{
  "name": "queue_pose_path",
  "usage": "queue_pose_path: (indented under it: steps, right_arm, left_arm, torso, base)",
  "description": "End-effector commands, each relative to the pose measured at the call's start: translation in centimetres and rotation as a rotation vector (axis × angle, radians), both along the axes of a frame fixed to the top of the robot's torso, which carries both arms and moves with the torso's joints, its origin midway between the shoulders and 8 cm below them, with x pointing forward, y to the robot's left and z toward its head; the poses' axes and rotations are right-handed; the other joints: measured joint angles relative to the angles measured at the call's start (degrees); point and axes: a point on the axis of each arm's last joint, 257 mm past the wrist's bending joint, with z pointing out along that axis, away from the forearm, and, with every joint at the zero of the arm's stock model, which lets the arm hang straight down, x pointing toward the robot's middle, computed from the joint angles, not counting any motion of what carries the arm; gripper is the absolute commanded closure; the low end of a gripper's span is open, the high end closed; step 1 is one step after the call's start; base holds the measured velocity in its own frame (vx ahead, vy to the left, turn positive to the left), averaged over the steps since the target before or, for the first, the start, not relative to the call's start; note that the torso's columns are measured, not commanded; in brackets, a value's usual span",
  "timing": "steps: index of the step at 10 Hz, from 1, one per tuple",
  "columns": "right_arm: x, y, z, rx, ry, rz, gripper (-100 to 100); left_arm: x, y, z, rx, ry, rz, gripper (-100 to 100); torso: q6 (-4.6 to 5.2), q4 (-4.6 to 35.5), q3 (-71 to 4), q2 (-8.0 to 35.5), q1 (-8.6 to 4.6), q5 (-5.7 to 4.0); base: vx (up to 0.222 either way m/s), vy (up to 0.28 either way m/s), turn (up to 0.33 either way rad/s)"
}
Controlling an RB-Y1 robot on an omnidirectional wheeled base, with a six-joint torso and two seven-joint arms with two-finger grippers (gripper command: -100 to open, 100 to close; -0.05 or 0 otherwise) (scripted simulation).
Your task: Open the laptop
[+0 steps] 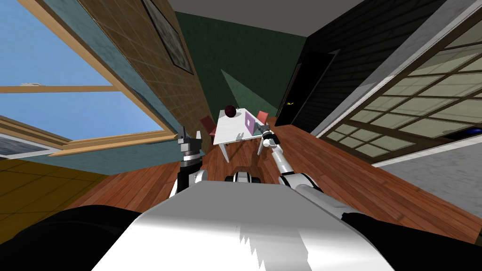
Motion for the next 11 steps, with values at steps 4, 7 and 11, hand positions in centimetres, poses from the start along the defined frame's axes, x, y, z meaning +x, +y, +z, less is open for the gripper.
queue_pose_path:
  steps: [4,7,11]
  right_arm:
    - [3.5,1.4,-1.2,0.278,0.110,0.056,-100]
    - [5.1,3.3,-1.6,0.461,0.173,0.096,-100]
    - [6.1,6.1,-3.0,0.618,0.246,0.130,-100]
  left_arm:
    - [0.0,0.0,0.0,0.000,0.000,0.000,0]
    - [0.0,0.0,0.0,0.000,0.000,0.000,0]
    - [0.0,0.0,0.0,0.000,0.000,0.000,0]
  torso:
    - [0.00,-0.01,-0.02,-0.03,0.00,-0.01]
    - [0.00,-0.01,-0.03,-0.04,-0.11,-0.02]
    - [-0.01,0.02,0.03,0.05,0.11,0.03]
  base:
    - [0.016,-0.076,0.013]
    - [0.026,-0.090,0.017]
    - [0.016,-0.077,0.009]
